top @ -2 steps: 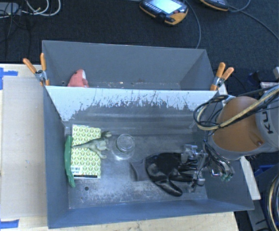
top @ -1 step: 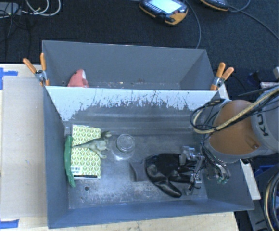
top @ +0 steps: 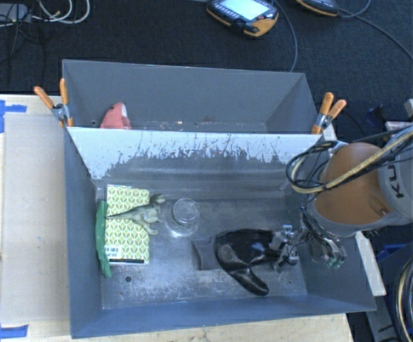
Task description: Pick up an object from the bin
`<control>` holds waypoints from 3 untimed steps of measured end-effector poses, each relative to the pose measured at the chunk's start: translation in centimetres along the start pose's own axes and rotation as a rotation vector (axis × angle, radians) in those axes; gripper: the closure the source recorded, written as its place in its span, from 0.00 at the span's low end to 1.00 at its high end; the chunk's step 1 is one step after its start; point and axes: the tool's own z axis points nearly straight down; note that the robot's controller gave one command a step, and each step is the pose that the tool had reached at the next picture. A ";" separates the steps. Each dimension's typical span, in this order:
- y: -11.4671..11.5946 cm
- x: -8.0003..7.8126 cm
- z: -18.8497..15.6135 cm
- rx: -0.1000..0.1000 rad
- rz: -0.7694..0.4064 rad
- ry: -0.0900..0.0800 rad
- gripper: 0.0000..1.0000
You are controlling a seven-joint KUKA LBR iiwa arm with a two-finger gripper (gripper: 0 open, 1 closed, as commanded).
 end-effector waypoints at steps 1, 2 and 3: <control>0.0 0.0 0.0 0.000 -0.001 0.000 1.00; 0.1 0.1 -0.8 -0.001 -0.001 0.004 1.00; 0.1 0.2 -2.1 -0.002 -0.001 0.008 1.00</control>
Offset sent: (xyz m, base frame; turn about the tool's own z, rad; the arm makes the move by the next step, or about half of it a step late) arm 0.0000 0.0001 0.0303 0.0000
